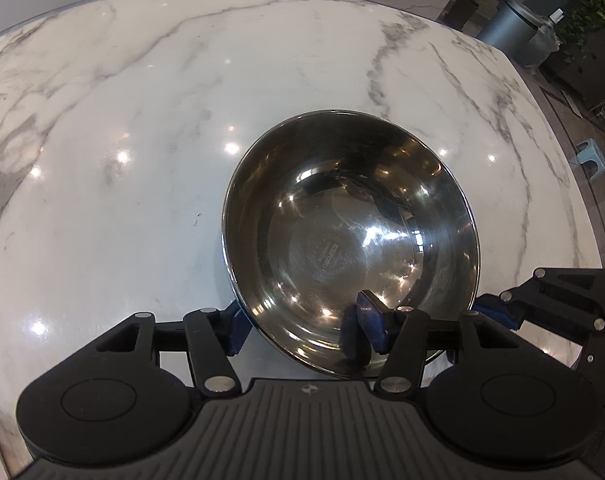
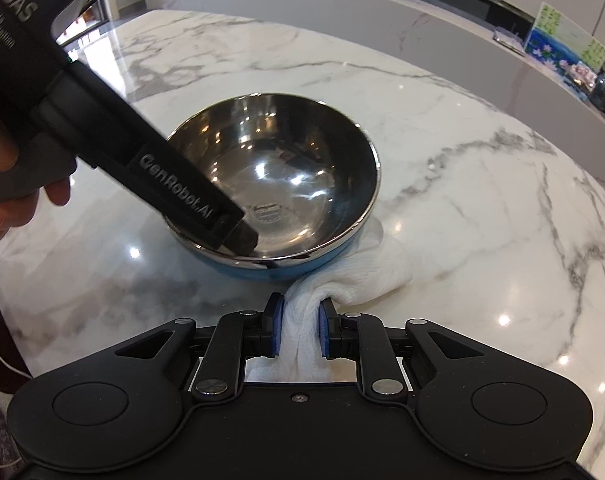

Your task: Clean bowl

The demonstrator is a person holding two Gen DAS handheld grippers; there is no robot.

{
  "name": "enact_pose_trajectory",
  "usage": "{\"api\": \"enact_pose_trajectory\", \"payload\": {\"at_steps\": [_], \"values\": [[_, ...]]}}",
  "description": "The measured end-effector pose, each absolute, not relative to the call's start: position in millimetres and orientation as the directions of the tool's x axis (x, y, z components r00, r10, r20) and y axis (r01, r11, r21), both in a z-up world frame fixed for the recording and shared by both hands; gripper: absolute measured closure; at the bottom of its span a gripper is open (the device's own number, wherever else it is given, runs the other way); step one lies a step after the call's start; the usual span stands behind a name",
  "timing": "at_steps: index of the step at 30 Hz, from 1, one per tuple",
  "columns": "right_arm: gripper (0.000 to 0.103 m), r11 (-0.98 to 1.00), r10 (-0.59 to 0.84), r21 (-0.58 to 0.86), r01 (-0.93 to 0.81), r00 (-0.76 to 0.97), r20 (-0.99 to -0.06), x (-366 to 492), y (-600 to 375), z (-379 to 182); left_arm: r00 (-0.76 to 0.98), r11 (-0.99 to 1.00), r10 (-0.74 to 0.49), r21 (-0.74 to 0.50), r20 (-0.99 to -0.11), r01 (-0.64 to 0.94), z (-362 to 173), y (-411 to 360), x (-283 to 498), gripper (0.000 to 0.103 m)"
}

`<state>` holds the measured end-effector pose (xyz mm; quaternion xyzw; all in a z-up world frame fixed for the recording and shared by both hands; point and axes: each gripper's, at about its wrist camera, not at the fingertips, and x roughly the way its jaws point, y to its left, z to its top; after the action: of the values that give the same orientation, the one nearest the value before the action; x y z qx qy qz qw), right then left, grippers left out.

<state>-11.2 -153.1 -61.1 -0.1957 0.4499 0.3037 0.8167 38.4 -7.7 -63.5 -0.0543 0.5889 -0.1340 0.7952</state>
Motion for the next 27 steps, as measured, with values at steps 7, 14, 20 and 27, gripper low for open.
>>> {"api": "enact_pose_trajectory", "payload": {"at_steps": [7,14,20,27], "values": [[0.087,0.752,0.32,-0.044,-0.657,0.423,-0.848,-10.2,-156.3,-58.7,0.279,0.959,-0.275,-0.24,-0.92,0.152,-62.7,-3.9,39.6,0.056],[0.087,0.778,0.322,-0.05,-0.626,0.467,-0.824,-6.8,-164.0,-50.9,0.299,0.962,-0.264,-0.23,-0.917,0.145,-60.7,-1.4,42.5,0.065],[0.087,0.792,0.313,-0.067,-0.606,0.498,-0.809,-4.9,-168.4,-46.0,0.316,0.963,-0.263,-0.229,-0.912,0.144,-60.4,-0.7,46.2,0.069],[0.087,0.794,0.311,-0.068,-0.604,0.501,-0.808,-3.5,-169.7,-45.8,0.321,0.965,-0.253,-0.215,-0.913,0.15,-59.7,-3.0,44.8,0.069]]}}
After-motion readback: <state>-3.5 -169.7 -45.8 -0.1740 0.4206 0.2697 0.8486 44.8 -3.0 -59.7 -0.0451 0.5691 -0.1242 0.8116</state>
